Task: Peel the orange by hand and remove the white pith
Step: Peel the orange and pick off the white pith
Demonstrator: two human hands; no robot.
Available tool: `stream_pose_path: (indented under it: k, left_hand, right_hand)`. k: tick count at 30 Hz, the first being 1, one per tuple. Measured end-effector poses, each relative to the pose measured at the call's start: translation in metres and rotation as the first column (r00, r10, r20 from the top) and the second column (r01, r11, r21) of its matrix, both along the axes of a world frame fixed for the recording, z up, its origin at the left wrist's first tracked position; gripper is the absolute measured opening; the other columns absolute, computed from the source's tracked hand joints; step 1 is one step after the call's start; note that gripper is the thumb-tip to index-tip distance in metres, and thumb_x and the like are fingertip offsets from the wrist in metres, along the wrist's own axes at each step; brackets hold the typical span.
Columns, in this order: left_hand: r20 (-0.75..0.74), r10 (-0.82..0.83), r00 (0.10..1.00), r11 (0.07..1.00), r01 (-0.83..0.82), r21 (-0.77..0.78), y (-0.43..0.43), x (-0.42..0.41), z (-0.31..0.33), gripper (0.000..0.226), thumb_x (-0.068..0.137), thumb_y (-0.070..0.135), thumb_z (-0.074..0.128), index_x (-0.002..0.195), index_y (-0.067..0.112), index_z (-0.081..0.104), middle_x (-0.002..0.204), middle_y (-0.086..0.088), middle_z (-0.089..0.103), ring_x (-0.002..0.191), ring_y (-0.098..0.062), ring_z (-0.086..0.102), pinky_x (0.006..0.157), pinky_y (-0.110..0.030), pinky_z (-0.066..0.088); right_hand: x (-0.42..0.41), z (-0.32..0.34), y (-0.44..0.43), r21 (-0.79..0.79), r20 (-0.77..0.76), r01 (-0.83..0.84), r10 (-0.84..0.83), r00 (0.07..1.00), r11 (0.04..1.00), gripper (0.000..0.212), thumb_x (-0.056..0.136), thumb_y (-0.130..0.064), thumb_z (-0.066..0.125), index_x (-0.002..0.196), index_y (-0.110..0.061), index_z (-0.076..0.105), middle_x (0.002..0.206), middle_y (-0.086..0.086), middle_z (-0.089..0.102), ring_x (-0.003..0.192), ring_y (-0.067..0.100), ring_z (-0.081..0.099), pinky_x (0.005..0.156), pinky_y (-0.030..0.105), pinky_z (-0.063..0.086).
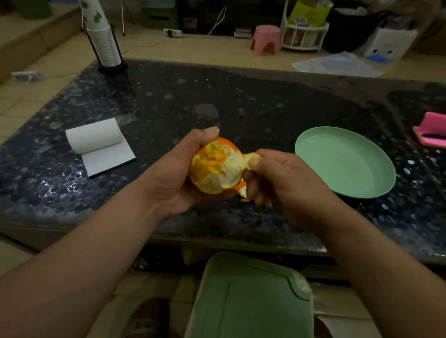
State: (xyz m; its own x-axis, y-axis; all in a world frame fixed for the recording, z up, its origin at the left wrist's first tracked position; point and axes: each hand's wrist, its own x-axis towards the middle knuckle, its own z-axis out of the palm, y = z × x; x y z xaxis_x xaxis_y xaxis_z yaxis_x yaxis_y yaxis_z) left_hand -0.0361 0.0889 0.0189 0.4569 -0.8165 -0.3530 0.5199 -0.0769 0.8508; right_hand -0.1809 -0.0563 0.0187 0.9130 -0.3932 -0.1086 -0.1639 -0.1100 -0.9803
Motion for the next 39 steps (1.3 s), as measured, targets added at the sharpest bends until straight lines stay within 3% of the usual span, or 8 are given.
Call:
stream_pose_path:
  k: [6, 9, 11, 13, 18, 27, 32, 39]
  left_hand:
    - [-0.351, 0.06, 0.934, 0.982, -0.12, -0.149, 0.002, 0.003, 0.002, 0.061, 0.091, 0.059, 0.057, 0.117, 0.005, 0.071, 0.114, -0.018, 0.072, 0.093, -0.032, 0.072, 0.069, -0.039, 0.065]
    - [-0.332, 0.137, 0.933, 0.979, -0.179, -0.097, 0.002, 0.01, 0.0, 0.066, 0.095, 0.062, 0.056, 0.117, 0.002, 0.072, 0.119, -0.023, 0.071, 0.097, -0.036, 0.072, 0.072, -0.041, 0.066]
    - [-0.29, 0.17, 0.942, 0.982, -0.188, -0.034, 0.0, 0.012, -0.004, 0.07, 0.096, 0.06, 0.056, 0.13, -0.001, 0.068, 0.125, -0.026, 0.07, 0.101, -0.04, 0.073, 0.078, -0.045, 0.064]
    - [-0.274, 0.176, 0.946, 0.983, -0.183, -0.002, -0.002, 0.01, -0.007, 0.07, 0.098, 0.052, 0.054, 0.142, -0.001, 0.059, 0.131, -0.031, 0.067, 0.104, -0.045, 0.072, 0.08, -0.048, 0.064]
    - [-0.199, 0.149, 0.969, 0.988, -0.138, 0.068, -0.005, 0.007, -0.012, 0.065, 0.099, 0.048, 0.055, 0.144, 0.0, 0.058, 0.13, -0.029, 0.069, 0.105, -0.045, 0.071, 0.086, -0.051, 0.061]
    - [-0.021, 0.13, 0.991, 0.978, -0.124, 0.168, -0.009, 0.008, -0.013, 0.072, 0.085, 0.079, 0.057, 0.121, 0.019, 0.076, 0.115, -0.012, 0.078, 0.103, -0.028, 0.068, 0.072, -0.034, 0.052]
    - [-0.027, 0.076, 0.997, 0.982, -0.07, 0.177, -0.007, 0.006, -0.011, 0.068, 0.086, 0.074, 0.061, 0.115, 0.014, 0.076, 0.111, -0.013, 0.079, 0.098, -0.025, 0.074, 0.084, -0.044, 0.061]
    - [0.004, 0.064, 0.998, 0.979, -0.063, 0.195, -0.005, 0.002, -0.006, 0.063, 0.088, 0.064, 0.068, 0.119, 0.01, 0.071, 0.106, -0.016, 0.079, 0.09, -0.027, 0.078, 0.072, -0.042, 0.063]
  right_hand:
    - [0.012, -0.01, 0.003, 0.614, 0.047, 0.081, -0.139, 0.989, 0.785, 0.033, 0.107, -0.021, 0.044, 0.083, -0.012, 0.064, 0.063, 0.002, 0.06, 0.05, 0.011, 0.052, 0.046, 0.021, 0.04]
    - [0.013, -0.026, -0.009, 0.062, -0.147, 0.166, -0.156, 0.977, 0.984, 0.034, 0.111, -0.03, 0.049, 0.098, -0.01, 0.073, 0.07, -0.001, 0.069, 0.058, 0.012, 0.059, 0.052, 0.025, 0.045]
    - [0.015, -0.037, -0.014, -0.436, -0.256, 0.094, -0.224, 0.94, 0.895, 0.025, 0.109, -0.027, 0.052, 0.109, -0.018, 0.076, 0.085, -0.003, 0.075, 0.074, 0.014, 0.067, 0.066, 0.032, 0.053]
    - [0.017, -0.043, -0.013, -0.6, -0.293, 0.004, -0.224, 0.929, 0.8, 0.033, 0.107, -0.017, 0.051, 0.131, -0.023, 0.072, 0.116, 0.001, 0.076, 0.102, 0.018, 0.07, 0.085, 0.032, 0.054]
    - [0.018, -0.046, -0.016, -0.645, -0.35, -0.066, -0.217, 0.911, 0.762, 0.048, 0.107, -0.018, 0.051, 0.153, -0.028, 0.054, 0.148, 0.003, 0.062, 0.129, 0.024, 0.061, 0.103, 0.035, 0.049]
    - [0.01, -0.011, -0.015, -0.412, 0.004, 0.084, -0.09, 0.996, 0.907, 0.029, 0.103, -0.045, 0.064, 0.129, -0.034, 0.069, 0.109, -0.018, 0.073, 0.099, -0.006, 0.067, 0.079, 0.013, 0.052]
    - [0.009, -0.008, -0.005, -0.414, 0.022, 0.032, -0.025, 0.999, 0.91, 0.02, 0.1, -0.043, 0.069, 0.117, -0.033, 0.072, 0.098, -0.015, 0.076, 0.089, 0.001, 0.072, 0.074, 0.021, 0.06]
    - [0.004, -0.007, -0.006, -0.5, -0.005, 0.006, -0.009, 1.0, 0.866, 0.013, 0.101, -0.035, 0.07, 0.113, -0.029, 0.073, 0.092, -0.015, 0.073, 0.084, -0.004, 0.068, 0.067, 0.009, 0.049]
